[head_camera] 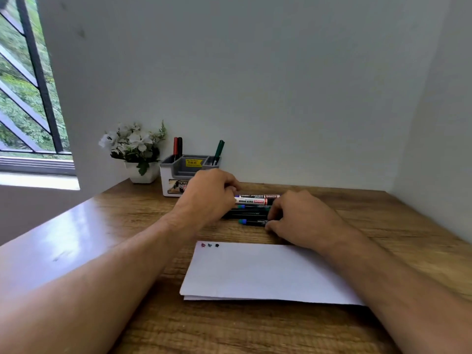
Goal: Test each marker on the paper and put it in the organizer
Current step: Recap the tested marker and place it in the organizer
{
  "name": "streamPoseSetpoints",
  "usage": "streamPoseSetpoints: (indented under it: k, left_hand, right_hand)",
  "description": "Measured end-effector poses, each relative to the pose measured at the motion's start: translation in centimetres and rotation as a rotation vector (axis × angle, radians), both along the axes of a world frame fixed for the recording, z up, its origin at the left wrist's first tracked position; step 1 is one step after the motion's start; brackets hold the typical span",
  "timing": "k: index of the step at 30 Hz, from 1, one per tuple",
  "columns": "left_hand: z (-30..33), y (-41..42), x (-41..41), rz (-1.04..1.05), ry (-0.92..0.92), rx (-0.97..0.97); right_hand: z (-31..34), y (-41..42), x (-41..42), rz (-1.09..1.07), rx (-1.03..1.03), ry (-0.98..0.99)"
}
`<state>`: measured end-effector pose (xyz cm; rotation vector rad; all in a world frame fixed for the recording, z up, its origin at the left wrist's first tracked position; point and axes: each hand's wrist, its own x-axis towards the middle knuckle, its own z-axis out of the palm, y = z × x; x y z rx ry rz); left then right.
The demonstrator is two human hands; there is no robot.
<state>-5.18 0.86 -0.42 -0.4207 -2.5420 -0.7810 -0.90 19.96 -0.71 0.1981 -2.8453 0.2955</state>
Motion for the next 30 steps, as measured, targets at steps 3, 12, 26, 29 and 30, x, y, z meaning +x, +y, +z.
streamPoseSetpoints:
  k: [3,12,26,29,30]
  left_hand:
    - [-0.1,0.1,-0.2,-0.014,0.002,0.012]
    - [-0.3,-0.3,-0.7,-0.038,0.047,0.196]
    - [0.0,0.1,0.4,-0.454,-0.17,0.255]
    - [0.1,-0.4,0.1,-0.441,-0.096,0.251]
    - [0.1,-0.4,0.1,-0.44,-0.078,0.238]
  right_hand:
    - [-0.2,0.2,-0.1,0.014,0.013,-0.006]
    - [-0.2,0.5,-0.6,0.164,-0.172,0.207]
    - [1.7,0.0,0.3,0.535,-1.587,-0.324]
    - [1.7,0.6,0.6,0.556,-1.396,-0.502]
    - [1.5,0.7,0.7,0.55,-1.328,-0.522]
